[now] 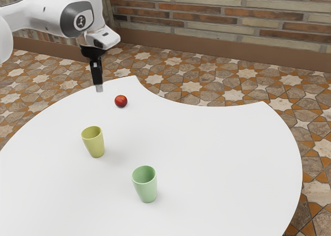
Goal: Place the left cup onto the right cup
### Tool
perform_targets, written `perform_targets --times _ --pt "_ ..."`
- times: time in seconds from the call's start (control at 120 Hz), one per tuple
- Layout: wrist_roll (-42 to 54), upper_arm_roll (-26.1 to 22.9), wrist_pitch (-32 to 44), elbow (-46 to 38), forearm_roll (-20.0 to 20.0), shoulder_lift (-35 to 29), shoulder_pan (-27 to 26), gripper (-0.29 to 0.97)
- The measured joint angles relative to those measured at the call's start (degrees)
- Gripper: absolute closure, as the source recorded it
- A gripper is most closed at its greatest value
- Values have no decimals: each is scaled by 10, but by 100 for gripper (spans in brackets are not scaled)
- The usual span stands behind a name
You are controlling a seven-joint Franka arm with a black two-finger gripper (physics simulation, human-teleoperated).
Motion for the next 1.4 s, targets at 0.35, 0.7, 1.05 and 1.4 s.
perform_targets --times 0.35,0.7,1.05,1.4 --pt "4 2 61 -94 -10 33 71 0" --pt "5 2 134 -108 -5 111 99 3" --pt "-5 2 177 -112 -3 128 99 64" --pt "-28 2 188 -122 -11 120 97 76"
